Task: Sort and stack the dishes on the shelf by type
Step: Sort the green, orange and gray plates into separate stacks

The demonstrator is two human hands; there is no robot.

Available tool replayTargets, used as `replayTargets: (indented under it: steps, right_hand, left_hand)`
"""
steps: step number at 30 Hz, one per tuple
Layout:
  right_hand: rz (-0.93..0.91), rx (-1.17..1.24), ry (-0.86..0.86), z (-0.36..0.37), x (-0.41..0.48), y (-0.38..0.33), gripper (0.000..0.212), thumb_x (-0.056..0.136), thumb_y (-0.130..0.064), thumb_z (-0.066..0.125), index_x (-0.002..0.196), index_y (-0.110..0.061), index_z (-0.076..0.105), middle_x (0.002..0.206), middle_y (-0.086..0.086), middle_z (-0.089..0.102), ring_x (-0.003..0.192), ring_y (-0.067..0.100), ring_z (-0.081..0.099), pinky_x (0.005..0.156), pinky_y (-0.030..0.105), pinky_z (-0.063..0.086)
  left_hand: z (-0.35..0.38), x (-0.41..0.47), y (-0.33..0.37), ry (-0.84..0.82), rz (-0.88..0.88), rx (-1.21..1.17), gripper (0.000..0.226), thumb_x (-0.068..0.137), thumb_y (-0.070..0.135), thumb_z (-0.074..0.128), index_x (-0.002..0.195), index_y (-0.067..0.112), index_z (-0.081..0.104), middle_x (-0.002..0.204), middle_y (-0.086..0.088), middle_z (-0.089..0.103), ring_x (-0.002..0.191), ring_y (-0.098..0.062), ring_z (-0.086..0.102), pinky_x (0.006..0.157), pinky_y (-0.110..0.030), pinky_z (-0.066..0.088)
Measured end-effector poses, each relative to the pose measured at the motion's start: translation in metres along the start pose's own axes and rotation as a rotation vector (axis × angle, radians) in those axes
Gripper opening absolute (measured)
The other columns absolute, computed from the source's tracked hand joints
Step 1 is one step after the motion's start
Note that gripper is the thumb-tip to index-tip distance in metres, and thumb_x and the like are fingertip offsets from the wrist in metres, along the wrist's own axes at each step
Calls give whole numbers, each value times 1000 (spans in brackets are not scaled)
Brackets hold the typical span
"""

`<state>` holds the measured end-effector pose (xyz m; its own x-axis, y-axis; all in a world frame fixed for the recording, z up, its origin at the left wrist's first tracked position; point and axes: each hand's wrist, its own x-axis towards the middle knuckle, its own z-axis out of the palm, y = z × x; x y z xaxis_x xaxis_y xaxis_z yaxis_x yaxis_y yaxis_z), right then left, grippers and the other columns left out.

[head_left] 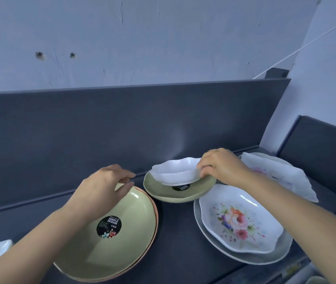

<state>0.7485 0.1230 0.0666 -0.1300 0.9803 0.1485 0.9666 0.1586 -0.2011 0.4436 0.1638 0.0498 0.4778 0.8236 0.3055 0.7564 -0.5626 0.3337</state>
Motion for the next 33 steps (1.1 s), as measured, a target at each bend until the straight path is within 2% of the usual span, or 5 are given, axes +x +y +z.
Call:
replayTargets:
  steps: [5, 8, 14, 20, 33]
  right_hand:
    - [28, 15, 182, -10, -26, 0, 16, 86, -14, 61, 80, -12, 76, 86, 4, 70, 86, 22, 57, 82, 40, 45]
    - [29, 28, 318, -21, -53, -3, 17, 85, -13, 61, 81, -13, 77, 84, 3, 71, 81, 27, 59, 79, 42, 47]
    - [76, -44, 549, -30, -113, -5, 17, 77, -13, 61, 79, -9, 78, 75, 4, 71, 72, 25, 60, 67, 37, 52]
    - [126, -107, 607, -17, -168, -3, 48, 90, -50, 45, 79, -16, 76, 73, -6, 65, 72, 11, 51, 64, 27, 46]
    - [124, -108, 661, 15, -197, -9, 58, 97, -50, 34, 77, -15, 75, 71, -5, 63, 70, 12, 50, 63, 24, 42]
  left_hand:
    - [5, 12, 7, -72, 118, -116, 16, 88, 33, 58, 101, 35, 67, 91, 17, 60, 86, 3, 61, 77, -34, 53]
    - [12, 19, 16, -183, 237, -120, 28, 82, 52, 49, 98, 35, 66, 86, 19, 57, 81, 0, 60, 77, -34, 54]
    - [42, 31, 44, -330, 405, -75, 43, 83, 51, 61, 120, 30, 61, 104, 16, 57, 99, -7, 54, 85, -27, 47]
    - [53, 33, 61, -409, 508, -26, 27, 84, 41, 63, 107, 26, 62, 93, 16, 52, 88, -8, 48, 79, -29, 46]
    - [16, 19, 67, 63, 411, -90, 14, 85, 17, 64, 92, 28, 70, 80, 10, 57, 77, -24, 59, 58, -34, 50]
